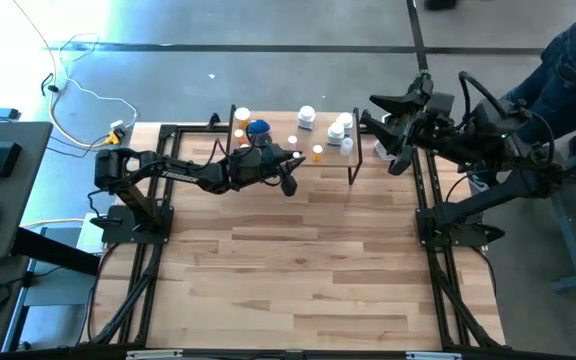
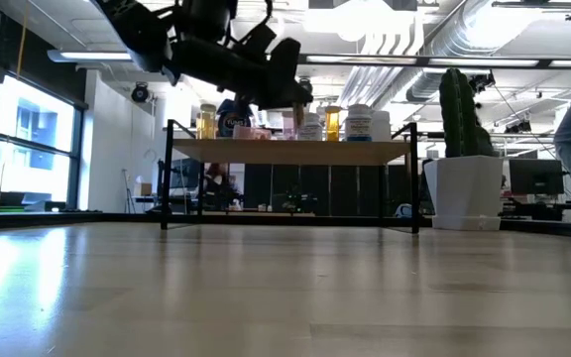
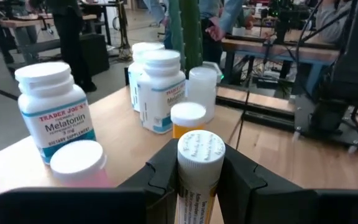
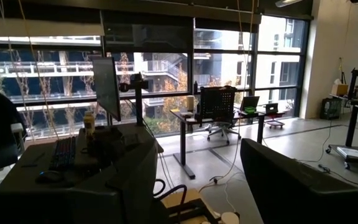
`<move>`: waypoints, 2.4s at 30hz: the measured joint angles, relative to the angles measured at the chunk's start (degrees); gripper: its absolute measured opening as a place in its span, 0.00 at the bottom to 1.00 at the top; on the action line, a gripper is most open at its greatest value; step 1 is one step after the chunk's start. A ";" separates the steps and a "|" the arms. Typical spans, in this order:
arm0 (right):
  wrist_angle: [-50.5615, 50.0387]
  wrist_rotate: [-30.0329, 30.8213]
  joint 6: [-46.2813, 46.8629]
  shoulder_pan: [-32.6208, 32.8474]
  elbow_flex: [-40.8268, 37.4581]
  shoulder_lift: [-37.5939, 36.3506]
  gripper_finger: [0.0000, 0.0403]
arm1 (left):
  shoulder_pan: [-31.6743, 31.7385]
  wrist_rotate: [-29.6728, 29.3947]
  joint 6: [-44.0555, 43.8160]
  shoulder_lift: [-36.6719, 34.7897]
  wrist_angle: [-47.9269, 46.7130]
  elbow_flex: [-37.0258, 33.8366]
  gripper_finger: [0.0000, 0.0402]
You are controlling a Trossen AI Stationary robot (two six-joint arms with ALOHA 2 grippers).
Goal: Pick and place medicine bottles onto shelf by color
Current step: Put the white yellow pill bottle on the shelf, then adjust the red pill bottle on the shelf
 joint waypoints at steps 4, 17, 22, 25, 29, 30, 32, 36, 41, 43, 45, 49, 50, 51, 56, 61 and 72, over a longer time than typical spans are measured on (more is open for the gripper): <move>-0.33 0.00 0.00 0.00 0.00 0.00 0.55 | 1.09 1.05 1.57 0.61 0.14 0.03 0.18; -1.07 -0.02 0.00 0.00 0.00 0.00 0.55 | 3.90 3.42 2.07 1.96 -0.92 1.36 0.18; -1.16 -0.02 0.00 0.00 0.00 0.00 0.55 | 3.88 2.59 4.48 1.96 -1.84 1.36 0.18; -1.16 -0.02 0.00 0.00 0.00 0.00 0.55 | 3.88 2.56 4.50 1.96 -2.08 1.36 0.18; -1.17 -0.02 0.00 0.01 0.00 0.00 0.55 | 3.88 2.32 4.50 1.94 -2.08 1.36 0.18; -1.16 -0.02 0.00 0.00 0.00 0.00 0.55 | 3.88 2.28 4.50 1.94 -2.08 1.36 0.18; -1.16 -0.02 0.00 0.01 0.00 0.00 0.55 | 3.88 2.19 4.55 1.94 -2.09 1.36 0.20; -1.16 -0.02 0.00 0.00 0.00 0.00 0.55 | 3.88 1.71 4.55 1.94 -2.09 1.36 0.25; -1.16 -0.02 0.00 0.01 0.00 0.00 0.55 | 3.88 0.66 4.53 1.94 -2.07 1.36 0.31; -1.16 -0.02 0.00 0.00 0.00 0.00 0.55 | 3.88 0.68 4.53 1.94 -2.05 1.36 0.33; -1.16 -0.02 0.00 0.02 0.00 0.00 0.55 | 3.88 0.68 4.53 1.94 -2.05 1.36 0.35; -1.16 -0.02 0.00 0.01 0.00 0.00 0.55 | 3.88 0.68 4.47 1.92 -1.98 1.36 0.38; -1.16 -0.02 0.00 0.02 0.00 0.00 0.55 | 3.88 0.68 4.37 1.92 -1.82 1.36 0.38; -1.16 -0.02 0.00 0.02 0.00 0.00 0.55 | 3.88 0.68 4.11 1.89 -1.58 1.36 0.38; -1.16 -0.03 0.00 0.02 0.00 0.00 0.55 | 3.73 0.90 4.00 1.83 -1.41 2.04 0.38; -1.16 -0.04 0.00 0.02 0.00 0.00 0.55 | 3.68 0.88 4.05 1.83 -1.49 3.60 0.38; -1.17 -0.04 0.00 0.02 0.00 0.00 0.55 | 3.81 -0.82 4.70 0.54 -3.45 7.56 0.38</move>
